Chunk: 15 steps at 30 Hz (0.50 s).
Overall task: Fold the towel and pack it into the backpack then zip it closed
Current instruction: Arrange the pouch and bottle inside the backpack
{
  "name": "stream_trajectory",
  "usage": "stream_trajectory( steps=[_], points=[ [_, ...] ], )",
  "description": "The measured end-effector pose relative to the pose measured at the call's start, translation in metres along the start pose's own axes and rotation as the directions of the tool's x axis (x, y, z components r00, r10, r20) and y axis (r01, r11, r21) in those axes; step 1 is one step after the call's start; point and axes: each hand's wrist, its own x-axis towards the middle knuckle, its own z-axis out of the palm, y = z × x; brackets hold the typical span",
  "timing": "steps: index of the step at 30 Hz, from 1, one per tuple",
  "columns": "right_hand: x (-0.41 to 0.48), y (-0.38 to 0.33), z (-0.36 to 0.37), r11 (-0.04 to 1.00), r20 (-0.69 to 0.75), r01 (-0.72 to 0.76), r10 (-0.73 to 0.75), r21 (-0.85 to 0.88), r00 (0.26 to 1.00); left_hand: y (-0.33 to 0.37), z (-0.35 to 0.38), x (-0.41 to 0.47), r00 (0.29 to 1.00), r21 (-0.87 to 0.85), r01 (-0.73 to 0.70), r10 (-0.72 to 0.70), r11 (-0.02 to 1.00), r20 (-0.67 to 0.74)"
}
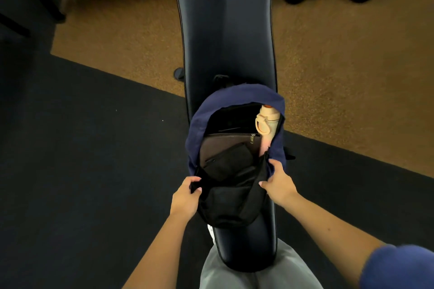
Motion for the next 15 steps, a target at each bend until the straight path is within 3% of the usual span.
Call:
stream_trajectory(
  steps=[4,6,11,13,15],
  points=[
    [-0.005,-0.014,-0.011,0.955,0.026,0.051,-0.061,0.292,0.998,0.017,-0.007,-0.009,0.994,-0.045,-0.100,0.102,0.994,0.039],
    [-0.006,-0.018,-0.014,0.916,0.043,0.041,-0.063,0.399,0.997,0.021,-0.011,-0.012,0.976,-0.044,-0.175,0.179,0.984,0.125],
    [-0.002,-0.025,-0.024,0.803,0.108,-0.030,-0.042,0.595,0.993,0.019,-0.022,-0.015,0.882,0.191,-0.402,0.322,0.895,0.345],
    [0.000,-0.025,-0.028,0.764,0.165,-0.050,-0.074,0.643,0.984,0.015,-0.028,-0.012,0.843,0.372,-0.502,0.345,0.781,0.412],
    [0.004,-0.022,-0.031,0.788,0.207,-0.016,-0.142,0.615,0.968,0.013,-0.030,-0.011,0.836,0.628,-0.548,0.353,0.552,0.419]
  ],
)
